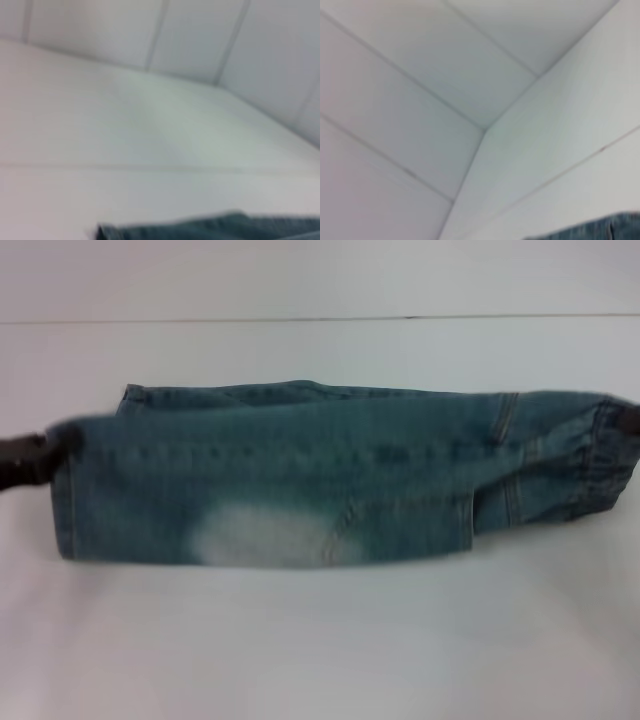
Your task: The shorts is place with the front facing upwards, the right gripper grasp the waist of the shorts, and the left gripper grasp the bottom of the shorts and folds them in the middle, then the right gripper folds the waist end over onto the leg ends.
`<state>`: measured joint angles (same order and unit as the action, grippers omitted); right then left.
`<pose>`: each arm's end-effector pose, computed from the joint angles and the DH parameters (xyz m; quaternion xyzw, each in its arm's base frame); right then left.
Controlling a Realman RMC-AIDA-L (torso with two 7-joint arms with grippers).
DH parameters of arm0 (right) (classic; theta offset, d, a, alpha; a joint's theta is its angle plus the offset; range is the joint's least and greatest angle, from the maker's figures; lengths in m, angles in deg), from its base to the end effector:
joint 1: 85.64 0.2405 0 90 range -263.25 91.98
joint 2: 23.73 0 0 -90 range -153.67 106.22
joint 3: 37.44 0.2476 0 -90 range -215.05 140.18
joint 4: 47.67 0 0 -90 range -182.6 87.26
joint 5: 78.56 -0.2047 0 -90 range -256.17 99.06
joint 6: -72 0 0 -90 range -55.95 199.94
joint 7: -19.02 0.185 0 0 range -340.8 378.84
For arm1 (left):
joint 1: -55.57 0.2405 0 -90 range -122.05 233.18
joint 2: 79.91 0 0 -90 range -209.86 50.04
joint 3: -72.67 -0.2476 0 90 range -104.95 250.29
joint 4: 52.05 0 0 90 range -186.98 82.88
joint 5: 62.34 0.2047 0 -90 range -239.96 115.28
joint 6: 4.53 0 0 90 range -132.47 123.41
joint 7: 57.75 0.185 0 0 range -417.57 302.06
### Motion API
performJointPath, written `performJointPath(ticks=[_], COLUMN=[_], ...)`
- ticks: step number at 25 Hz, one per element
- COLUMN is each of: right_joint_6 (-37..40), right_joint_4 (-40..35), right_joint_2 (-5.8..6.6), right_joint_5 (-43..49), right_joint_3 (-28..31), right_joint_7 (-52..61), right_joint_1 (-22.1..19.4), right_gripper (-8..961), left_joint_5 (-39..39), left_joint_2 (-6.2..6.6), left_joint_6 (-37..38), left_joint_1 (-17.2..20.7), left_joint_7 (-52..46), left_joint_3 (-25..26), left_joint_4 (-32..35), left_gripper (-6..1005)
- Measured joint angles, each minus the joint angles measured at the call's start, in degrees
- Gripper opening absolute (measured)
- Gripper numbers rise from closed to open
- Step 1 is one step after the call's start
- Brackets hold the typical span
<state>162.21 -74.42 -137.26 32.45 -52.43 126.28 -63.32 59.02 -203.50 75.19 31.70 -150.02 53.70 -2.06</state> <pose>0.3184 0.3202 0.0449 -0.6939 0.5507 0.4239 0.1885 -0.3173 0.3442 0.0322 -0.8191 -0.3986 -0.2466 0.3307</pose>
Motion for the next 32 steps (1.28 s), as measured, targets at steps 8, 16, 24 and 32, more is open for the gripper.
performJointPath(ticks=[8,16,24,32], right_joint_6=[-5.0,-12.7,-27.6,-32.5], right_joint_4=[1.6,2.0,5.3,5.4], right_joint_2=[-0.61,-1.32,-2.49,-4.22], right_joint_5=[-6.8,-9.6,-9.8,-9.9], right_joint_3=[0.2,0.2,-0.3,-0.4], right_joint_7=[0.0,-0.3,-8.3,-13.2], right_joint_1=[0.8,3.0,7.3,9.1], right_gripper=[109,126,142,159], left_joint_5=[-8.4,-8.5,-8.5,-9.8], left_joint_2=[-0.09,0.14,-0.02,-0.53], left_joint_6=[-4.9,-9.4,-21.6,-28.8], left_joint_1=[-1.7,-4.9,-9.6,-12.9], left_joint_7=[1.6,2.4,11.8,18.9], left_joint_3=[-0.7,-0.9,-1.1,-1.6], left_joint_4=[-3.3,-5.4,-14.5,-20.3], left_gripper=[95,99,103,107])
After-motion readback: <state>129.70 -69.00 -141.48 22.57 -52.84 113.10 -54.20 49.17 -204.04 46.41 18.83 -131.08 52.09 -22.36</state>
